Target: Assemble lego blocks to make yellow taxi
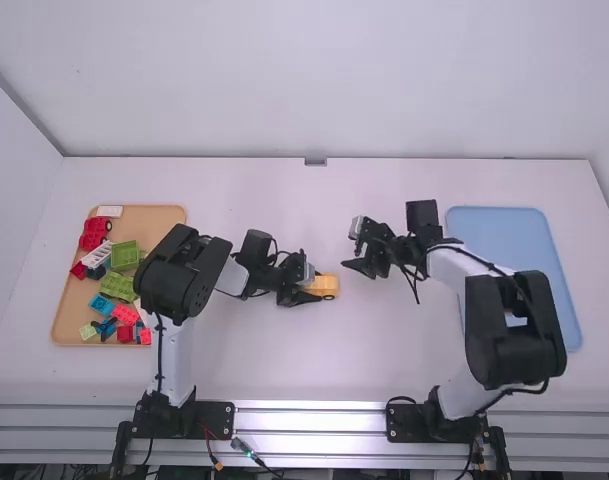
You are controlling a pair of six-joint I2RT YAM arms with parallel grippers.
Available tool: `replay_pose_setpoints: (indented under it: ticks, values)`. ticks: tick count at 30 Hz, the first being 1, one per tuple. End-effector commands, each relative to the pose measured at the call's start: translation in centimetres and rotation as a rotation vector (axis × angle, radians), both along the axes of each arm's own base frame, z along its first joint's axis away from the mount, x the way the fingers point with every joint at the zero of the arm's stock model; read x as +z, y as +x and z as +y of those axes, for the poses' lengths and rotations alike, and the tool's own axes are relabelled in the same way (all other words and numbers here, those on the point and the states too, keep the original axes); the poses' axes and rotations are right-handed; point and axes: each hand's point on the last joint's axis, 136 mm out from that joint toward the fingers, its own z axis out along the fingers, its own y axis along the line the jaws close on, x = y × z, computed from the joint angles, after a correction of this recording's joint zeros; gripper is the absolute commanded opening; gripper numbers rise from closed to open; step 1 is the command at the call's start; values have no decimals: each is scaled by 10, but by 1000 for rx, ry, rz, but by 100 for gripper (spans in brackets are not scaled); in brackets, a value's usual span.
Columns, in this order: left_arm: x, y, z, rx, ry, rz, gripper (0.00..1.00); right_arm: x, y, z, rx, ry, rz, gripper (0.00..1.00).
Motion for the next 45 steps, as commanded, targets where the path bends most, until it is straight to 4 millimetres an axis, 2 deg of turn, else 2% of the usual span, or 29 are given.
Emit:
replay_pose_setpoints:
  ticks: [1, 7, 10, 11, 15, 16, 18, 20, 26, 31, 37, 41, 44, 45]
  values:
    - [-6, -5, 0, -3, 3, 31, 14, -1, 7, -14, -123, -50, 58, 99]
    - [-6, -5, 0, -3, 3, 30, 21, -17, 13, -41, -369, -132, 219, 99]
    - [-6, -5, 0, -3, 3, 30, 40, -26, 17, -55, -485, -179, 269, 99]
    - [-6, -5, 0, -3, 3, 30, 53, -30, 18, -62, -541, -206, 287, 99]
    - [-6, -4, 0, -3, 2, 28, 66, -38, 21, -77, -654, -270, 309, 99]
    - [-6, -4, 0, -2, 2, 27, 74, -39, 21, -81, -688, -286, 313, 99]
    - [-6, -4, 0, -1, 1, 30, 82, -40, 22, -85, -706, -295, 313, 99]
    - [-6, -4, 0, -1, 1, 32, 99, -40, 22, -84, -699, -294, 311, 99]
    - [3, 5, 10, 55, -7, 75, 99, -40, 21, -81, -689, -296, 308, 99]
    - [20, 17, 32, 113, -9, 87, 99, -40, 21, -81, -690, -297, 307, 99]
    - [47, 24, 62, 188, -15, 123, 99, -39, 23, -82, -693, -296, 299, 99]
    - [67, 22, 85, 218, 6, 99, 99, -39, 23, -82, -675, -306, 283, 99]
    - [80, 27, 115, 331, 59, 122, 99, -38, 25, -82, -676, -303, 277, 99]
    - [80, 27, 115, 331, 59, 122, 99, -38, 25, -82, -676, -303, 277, 99]
